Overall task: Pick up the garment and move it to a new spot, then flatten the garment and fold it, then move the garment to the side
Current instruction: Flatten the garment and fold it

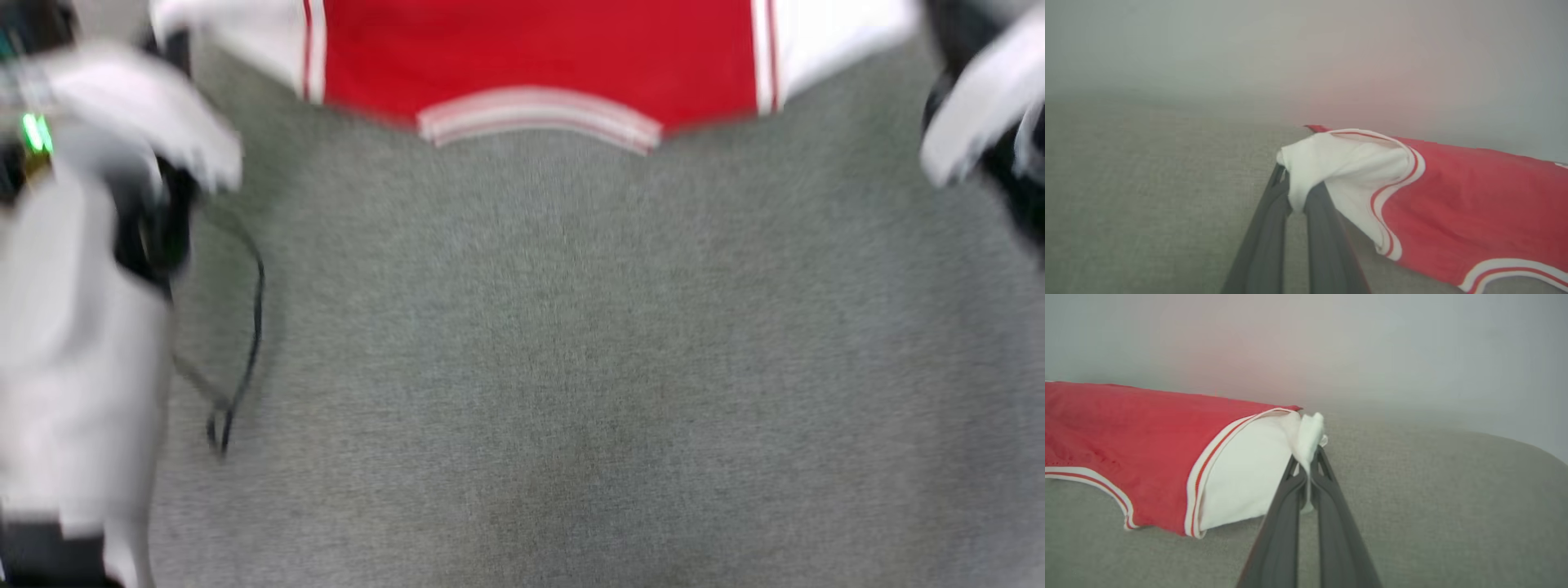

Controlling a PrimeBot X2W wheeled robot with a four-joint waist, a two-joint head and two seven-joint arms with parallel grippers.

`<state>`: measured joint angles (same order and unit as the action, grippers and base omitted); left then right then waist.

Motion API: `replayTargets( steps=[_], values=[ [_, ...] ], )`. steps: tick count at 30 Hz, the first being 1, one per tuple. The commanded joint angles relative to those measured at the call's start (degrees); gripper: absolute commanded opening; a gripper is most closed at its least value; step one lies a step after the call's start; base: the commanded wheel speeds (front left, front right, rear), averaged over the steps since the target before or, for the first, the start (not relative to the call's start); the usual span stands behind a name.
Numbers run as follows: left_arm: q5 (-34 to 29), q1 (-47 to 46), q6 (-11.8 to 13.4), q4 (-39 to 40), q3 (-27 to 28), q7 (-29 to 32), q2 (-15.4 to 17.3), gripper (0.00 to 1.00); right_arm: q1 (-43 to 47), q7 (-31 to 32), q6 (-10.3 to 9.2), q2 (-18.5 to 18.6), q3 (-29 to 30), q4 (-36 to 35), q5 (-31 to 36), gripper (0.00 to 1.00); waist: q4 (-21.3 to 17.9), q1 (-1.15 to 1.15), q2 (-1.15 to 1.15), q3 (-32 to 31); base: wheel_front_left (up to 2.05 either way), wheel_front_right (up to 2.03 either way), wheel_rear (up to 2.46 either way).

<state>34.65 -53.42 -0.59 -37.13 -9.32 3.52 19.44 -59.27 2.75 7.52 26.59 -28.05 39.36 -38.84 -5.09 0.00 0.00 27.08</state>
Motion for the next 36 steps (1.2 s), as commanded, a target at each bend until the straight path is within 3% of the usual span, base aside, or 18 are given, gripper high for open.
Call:
replayTargets(
  steps=[1,5,9,16,18,21,30,31,32,36],
  values=[
    [0.5,3.8,0.1,2.1,0.3,0.2,0.4,0.00,3.2,-0.3,-0.06,1.0,-0.1,-1.1,-0.6,0.00,0.8,0.00,0.00,-6.6,0.00,0.00,0.00],
    [2.3,17.1,2.0,10.8,1.3,2.0,1.3,0.00,13.3,0.0,-0.06,2.9,-0.1,-5.3,-0.9,0.00,1.2,0.00,0.00,-12.2,0.00,0.00,0.00],
    [3.4,30.9,5.7,20.1,2.3,4.3,1.8,0.00,23.5,1.1,-0.06,3.5,1.9,-9.4,-0.4,0.00,1.2,0.00,0.00,-16.9,0.00,0.00,0.00],
    [4.2,52.5,12.2,36.0,3.6,8.4,2.7,0.00,41.9,5.2,-0.06,1.7,9.8,-16.4,1.5,0.00,1.6,0.00,0.00,-22.0,0.00,0.00,0.00],
    [4.3,55.1,13.0,38.2,3.5,9.0,2.7,0.00,44.4,6.1,-0.06,1.4,11.3,-17.5,2.1,0.00,1.7,0.00,0.00,-22.4,0.00,0.00,0.00],
    [4.4,64.3,16.1,43.9,3.5,11.2,2.9,0.00,55.4,10.3,-0.06,-1.3,16.7,-22.5,3.7,0.00,1.9,0.00,0.00,-23.7,0.00,0.00,0.00],
    [3.8,74.6,19.5,46.3,1.3,15.3,2.9,0.00,70.3,19.1,-0.06,-8.9,24.5,-31.2,10.2,0.00,2.1,0.00,0.00,-24.4,0.00,0.00,0.00],
    [3.5,74.7,19.6,46.3,1.0,15.0,2.7,0.00,71.2,20.2,-0.06,-9.7,24.8,-31.7,11.0,0.42,2.3,0.00,0.00,-24.4,0.00,0.00,0.00],
    [3.0,74.5,19.7,46.2,0.6,14.9,2.6,0.00,71.5,20.9,-0.06,-10.3,25.0,-32.6,11.7,1.00,2.5,0.00,0.00,-24.4,0.00,0.00,0.00],
    [1.6,72.6,19.6,46.4,-0.6,13.4,2.0,0.00,69.3,21.6,-0.05,-11.9,25.8,-36.5,12.1,1.00,3.1,0.00,0.00,-24.1,0.00,0.00,0.00]
  ],
)
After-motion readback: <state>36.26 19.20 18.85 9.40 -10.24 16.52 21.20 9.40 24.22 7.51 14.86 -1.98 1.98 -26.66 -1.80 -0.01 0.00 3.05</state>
